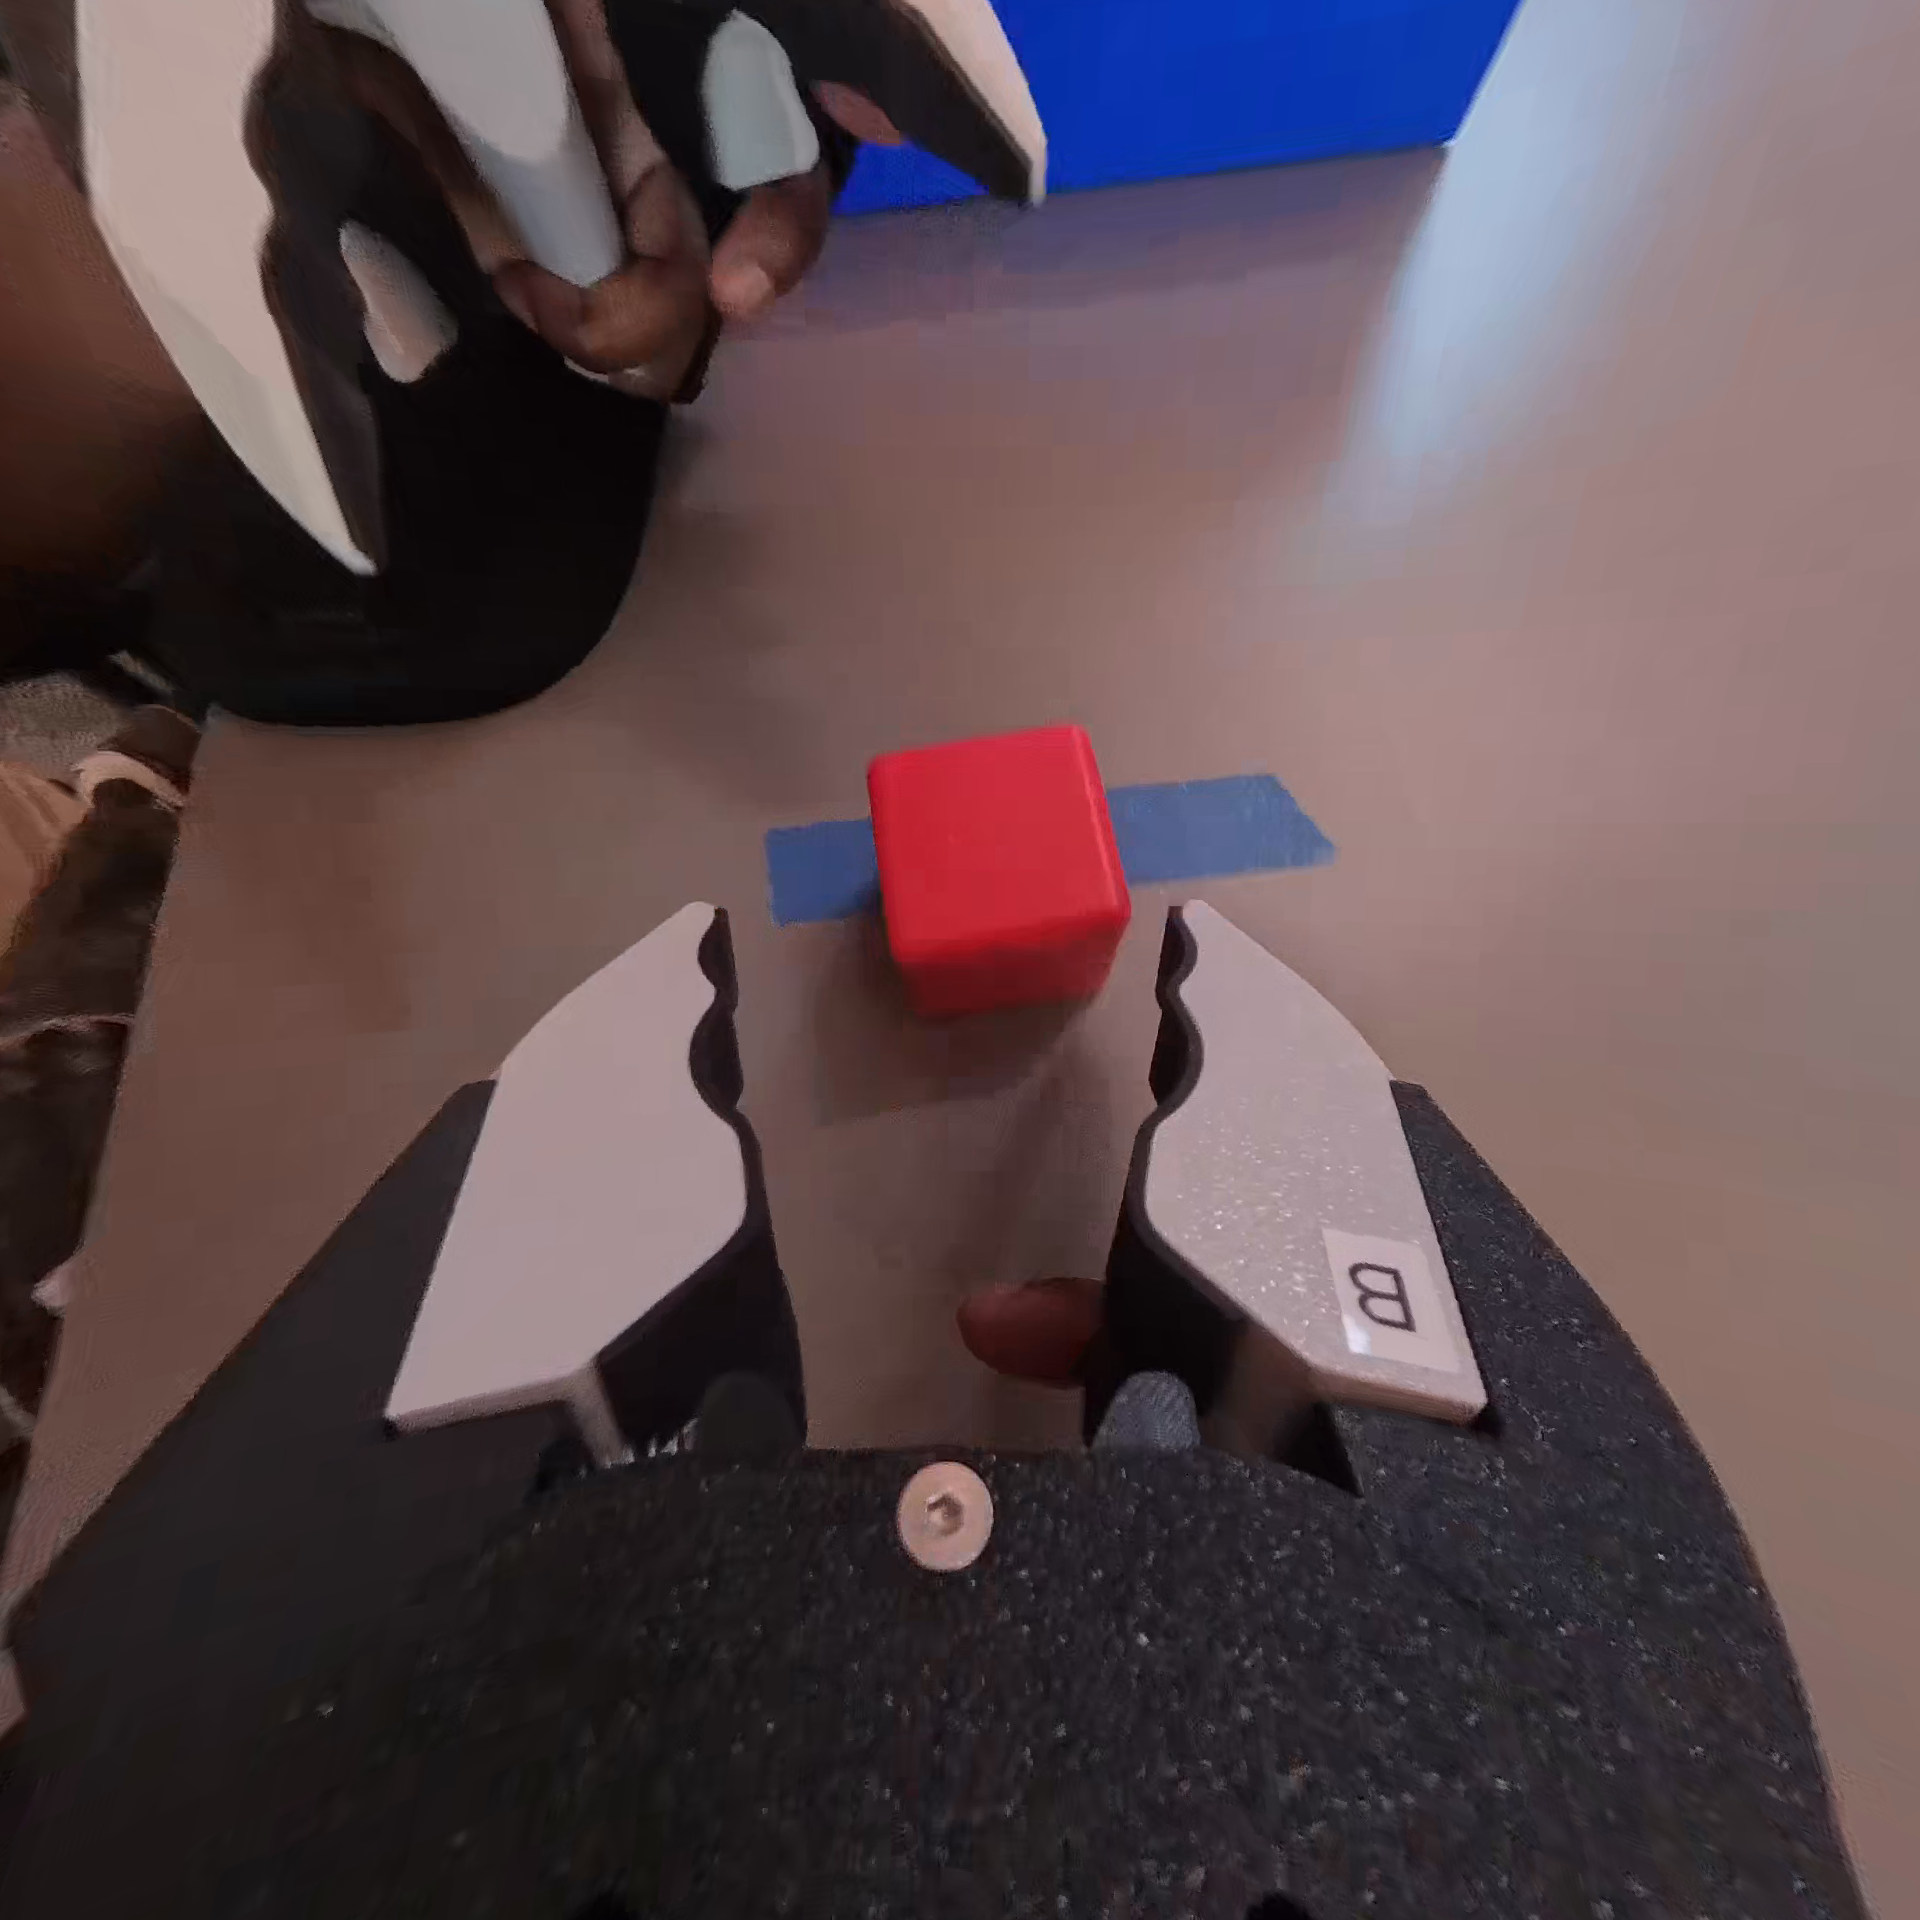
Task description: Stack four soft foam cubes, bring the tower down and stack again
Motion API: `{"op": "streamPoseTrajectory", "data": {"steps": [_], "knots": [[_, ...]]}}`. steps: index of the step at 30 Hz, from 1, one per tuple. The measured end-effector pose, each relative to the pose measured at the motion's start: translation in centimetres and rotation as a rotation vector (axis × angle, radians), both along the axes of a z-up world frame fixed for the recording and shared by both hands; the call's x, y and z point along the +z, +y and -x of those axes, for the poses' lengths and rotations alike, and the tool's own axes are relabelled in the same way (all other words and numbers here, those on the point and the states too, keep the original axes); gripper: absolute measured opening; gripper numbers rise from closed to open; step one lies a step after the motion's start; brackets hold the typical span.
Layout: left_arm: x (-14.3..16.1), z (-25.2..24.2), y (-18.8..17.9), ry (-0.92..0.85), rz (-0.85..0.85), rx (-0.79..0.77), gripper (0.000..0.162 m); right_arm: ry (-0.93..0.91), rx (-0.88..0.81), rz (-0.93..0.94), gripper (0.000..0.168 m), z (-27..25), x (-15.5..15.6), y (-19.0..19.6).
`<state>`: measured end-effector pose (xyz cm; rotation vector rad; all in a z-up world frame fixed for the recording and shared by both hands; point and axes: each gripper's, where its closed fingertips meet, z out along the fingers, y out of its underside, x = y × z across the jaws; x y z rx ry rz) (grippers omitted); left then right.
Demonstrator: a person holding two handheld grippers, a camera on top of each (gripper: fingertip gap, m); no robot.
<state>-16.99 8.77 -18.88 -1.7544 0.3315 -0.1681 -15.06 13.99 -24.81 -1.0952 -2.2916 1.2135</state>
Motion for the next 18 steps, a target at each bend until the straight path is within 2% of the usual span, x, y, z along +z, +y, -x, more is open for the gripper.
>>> {"op": "streamPoseTrajectory", "data": {"steps": [3,7,13,15,18], "knots": [[-0.4,0.0,0.1,0.005,0.019,0.000,0.105,0.037,-0.032,-0.022,0.073,0.1,-1.1,1.1],[-0.3,0.0,0.1,0.011,0.011,0.003,0.105,0.027,0.002,-0.039,0.066,0.5,-1.8,0.7],[-0.4,0.2,0.2,0.001,0.012,0.006,0.104,0.040,-0.004,-0.033,0.057,0.7,-1.6,0.1],[-0.7,0.1,0.2,0.019,0.026,0.006,0.104,0.046,-0.008,-0.056,0.047,0.7,-1.7,0.0],[-0.9,0.0,0.3,0.050,0.035,0.011,0.104,0.050,-0.012,-0.063,0.046,0.6,-1.7,0.0]]}}
